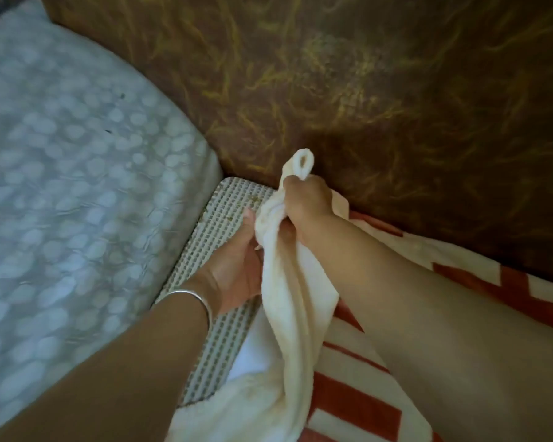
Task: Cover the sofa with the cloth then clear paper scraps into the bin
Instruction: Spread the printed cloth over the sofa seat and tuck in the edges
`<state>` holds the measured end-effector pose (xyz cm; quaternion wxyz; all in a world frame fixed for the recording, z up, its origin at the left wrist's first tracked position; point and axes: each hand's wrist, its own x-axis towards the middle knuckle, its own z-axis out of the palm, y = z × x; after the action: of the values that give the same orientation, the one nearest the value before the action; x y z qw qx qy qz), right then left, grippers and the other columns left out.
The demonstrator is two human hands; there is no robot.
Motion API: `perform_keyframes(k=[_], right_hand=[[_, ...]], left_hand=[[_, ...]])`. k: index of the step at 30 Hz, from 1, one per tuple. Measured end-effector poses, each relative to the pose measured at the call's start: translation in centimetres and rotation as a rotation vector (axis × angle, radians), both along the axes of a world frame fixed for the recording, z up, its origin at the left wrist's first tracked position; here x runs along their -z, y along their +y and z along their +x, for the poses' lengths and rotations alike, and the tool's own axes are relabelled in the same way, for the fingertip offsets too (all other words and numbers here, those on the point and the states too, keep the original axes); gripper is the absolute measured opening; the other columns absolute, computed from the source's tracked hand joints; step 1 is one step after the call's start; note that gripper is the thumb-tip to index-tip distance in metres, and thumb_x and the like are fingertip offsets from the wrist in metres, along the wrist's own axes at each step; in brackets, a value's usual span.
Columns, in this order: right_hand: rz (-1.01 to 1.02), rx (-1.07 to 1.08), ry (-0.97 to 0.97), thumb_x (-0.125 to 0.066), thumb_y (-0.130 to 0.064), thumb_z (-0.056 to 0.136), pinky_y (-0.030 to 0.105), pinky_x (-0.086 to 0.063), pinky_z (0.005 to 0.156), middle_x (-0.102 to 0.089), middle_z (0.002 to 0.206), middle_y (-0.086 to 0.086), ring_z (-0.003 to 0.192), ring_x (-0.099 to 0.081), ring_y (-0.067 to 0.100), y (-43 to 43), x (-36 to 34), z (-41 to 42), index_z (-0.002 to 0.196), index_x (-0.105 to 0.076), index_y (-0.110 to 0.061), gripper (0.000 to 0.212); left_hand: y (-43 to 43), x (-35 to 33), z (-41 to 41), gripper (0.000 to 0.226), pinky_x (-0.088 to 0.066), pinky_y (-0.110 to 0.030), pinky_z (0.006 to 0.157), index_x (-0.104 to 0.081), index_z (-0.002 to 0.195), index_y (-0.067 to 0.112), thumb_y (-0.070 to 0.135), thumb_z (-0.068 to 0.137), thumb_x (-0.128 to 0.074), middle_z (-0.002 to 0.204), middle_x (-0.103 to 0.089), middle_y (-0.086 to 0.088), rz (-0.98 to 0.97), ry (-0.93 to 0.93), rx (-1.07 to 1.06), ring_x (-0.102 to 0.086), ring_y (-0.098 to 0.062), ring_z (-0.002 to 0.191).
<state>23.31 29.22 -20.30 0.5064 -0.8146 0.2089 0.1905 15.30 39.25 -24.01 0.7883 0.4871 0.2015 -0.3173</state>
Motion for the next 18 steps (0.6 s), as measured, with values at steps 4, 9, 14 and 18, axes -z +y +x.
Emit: perform_keyframes(k=[4, 9, 14, 18], right_hand=[[0.055, -0.042, 0.172, -0.04, -0.037, 0.097, 0.034, -0.056, 0.071, -0.069, 0.1, 0.016, 0.078, -0.066, 0.026, 1.2, 1.4, -0.3, 0.111, -0.062, -0.003, 0.042], [-0.435, -0.087, -0.189, -0.051, -0.023, 0.092, 0.029, -0.039, 0.096, -0.058, 0.124, 0.013, 0.116, -0.054, 0.03, -2.6, 1.7, -0.2, 0.119, -0.056, -0.005, 0.033], [-0.101, 0.223, 0.252, -0.066, -0.033, 0.083, 0.042, -0.051, 0.089, -0.052, 0.13, 0.013, 0.104, -0.055, 0.03, -6.4, 1.9, -0.6, 0.135, -0.043, -0.006, 0.063], [0.394, 0.281, 0.358, -0.063, -0.021, 0.087, 0.031, -0.052, 0.062, -0.064, 0.092, 0.007, 0.078, -0.06, 0.019, -6.4, 1.7, -1.2, 0.113, -0.059, -0.01, 0.029]], left_hand=[[0.5, -0.3, 0.1, 0.044, -0.053, -0.042, 0.093, -0.059, 0.121, 0.018, 0.04, 0.084, -0.059, 0.114, -0.07, -0.008, 0.126, -0.045, 0.008, -0.067, -0.024, 0.106], [-0.2, 1.4, 0.7, 0.076, -0.04, -0.04, 0.105, -0.022, 0.144, 0.016, 0.012, 0.082, -0.065, 0.142, -0.039, -0.013, 0.94, -0.138, -0.134, -0.045, -0.029, 0.124], [-1.0, 1.3, 0.5, 0.067, -0.016, -0.042, 0.115, -0.025, 0.145, 0.035, 0.009, 0.088, -0.049, 0.155, -0.018, 0.003, 1.452, -0.546, 0.237, -0.014, -0.022, 0.143], [-1.7, 1.4, 1.4, 0.062, -0.005, -0.042, 0.119, -0.023, 0.146, 0.032, 0.008, 0.091, -0.037, 0.159, -0.013, 0.006, 1.313, -0.431, 0.485, -0.001, -0.02, 0.148]])
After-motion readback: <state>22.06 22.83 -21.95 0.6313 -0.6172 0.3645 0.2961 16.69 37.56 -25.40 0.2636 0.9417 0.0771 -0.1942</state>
